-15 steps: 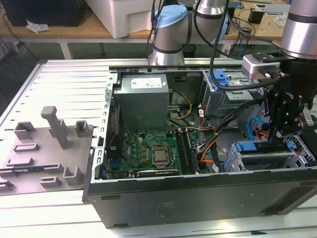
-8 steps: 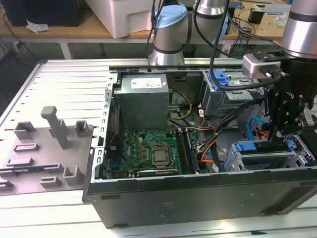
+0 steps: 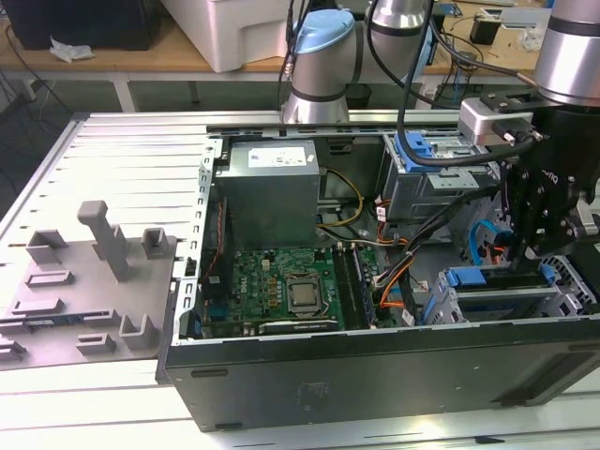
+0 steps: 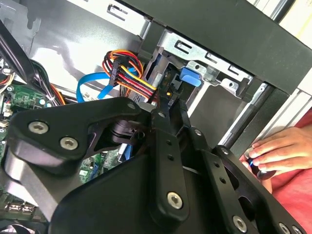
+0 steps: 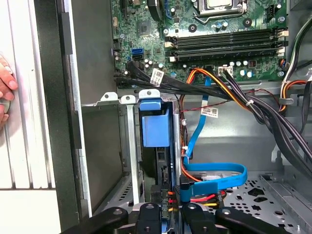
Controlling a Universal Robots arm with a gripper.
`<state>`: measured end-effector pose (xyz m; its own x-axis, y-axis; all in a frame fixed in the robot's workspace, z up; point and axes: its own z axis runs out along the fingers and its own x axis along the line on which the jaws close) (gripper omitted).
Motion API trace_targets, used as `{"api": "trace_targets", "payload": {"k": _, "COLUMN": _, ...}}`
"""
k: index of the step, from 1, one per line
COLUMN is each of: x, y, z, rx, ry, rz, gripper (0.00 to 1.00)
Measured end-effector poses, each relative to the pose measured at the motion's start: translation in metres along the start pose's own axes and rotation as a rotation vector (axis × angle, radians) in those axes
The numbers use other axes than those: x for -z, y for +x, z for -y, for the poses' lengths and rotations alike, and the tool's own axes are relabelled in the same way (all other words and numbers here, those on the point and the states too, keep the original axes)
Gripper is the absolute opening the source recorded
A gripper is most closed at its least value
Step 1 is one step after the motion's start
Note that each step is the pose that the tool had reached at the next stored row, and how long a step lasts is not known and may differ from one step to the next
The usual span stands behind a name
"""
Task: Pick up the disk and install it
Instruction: 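Insert the first disk wire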
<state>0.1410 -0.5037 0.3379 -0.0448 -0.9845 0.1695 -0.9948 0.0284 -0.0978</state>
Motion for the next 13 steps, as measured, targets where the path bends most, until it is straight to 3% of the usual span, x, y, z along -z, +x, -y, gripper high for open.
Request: {"api": "trace_targets", "payload": {"k": 13, "x": -0.0002, "y": -0.0001, "z": 0.0027, "rx": -0.002, "ry": -0.0004, "rz": -0.0003, "gripper": 0.24}}
